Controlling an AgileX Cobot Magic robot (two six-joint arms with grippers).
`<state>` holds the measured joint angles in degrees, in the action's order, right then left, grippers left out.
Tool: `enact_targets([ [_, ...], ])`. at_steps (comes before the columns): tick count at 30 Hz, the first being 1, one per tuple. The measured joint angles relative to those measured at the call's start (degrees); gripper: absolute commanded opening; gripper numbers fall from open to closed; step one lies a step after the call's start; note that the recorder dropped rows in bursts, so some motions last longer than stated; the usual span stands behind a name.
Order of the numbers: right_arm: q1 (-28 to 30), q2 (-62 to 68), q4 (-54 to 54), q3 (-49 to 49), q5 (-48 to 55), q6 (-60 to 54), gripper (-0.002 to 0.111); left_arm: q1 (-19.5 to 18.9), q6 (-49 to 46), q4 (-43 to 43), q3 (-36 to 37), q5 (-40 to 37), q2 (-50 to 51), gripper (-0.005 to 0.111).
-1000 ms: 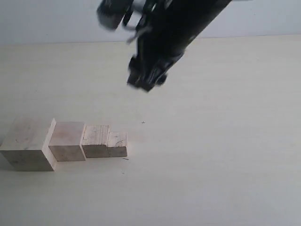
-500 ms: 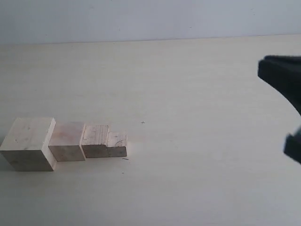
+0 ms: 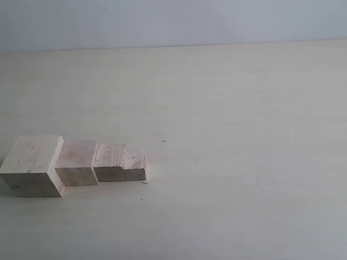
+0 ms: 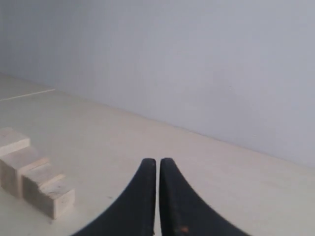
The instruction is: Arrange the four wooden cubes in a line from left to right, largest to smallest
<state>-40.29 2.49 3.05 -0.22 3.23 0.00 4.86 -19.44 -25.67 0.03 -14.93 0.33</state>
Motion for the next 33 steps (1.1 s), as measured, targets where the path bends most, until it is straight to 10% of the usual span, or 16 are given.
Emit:
enact_targets([
  [12,30.47,-2.11,-0.12,0.00,1.61,4.10,0.003,0.00,0.00,0.00,0.00,0.00,0.00,0.000],
  [33,32.29,-2.11,-0.12,0.00,6.02,4.32,0.003,0.00,0.00,0.00,0.00,0.00,0.00,0.000],
])
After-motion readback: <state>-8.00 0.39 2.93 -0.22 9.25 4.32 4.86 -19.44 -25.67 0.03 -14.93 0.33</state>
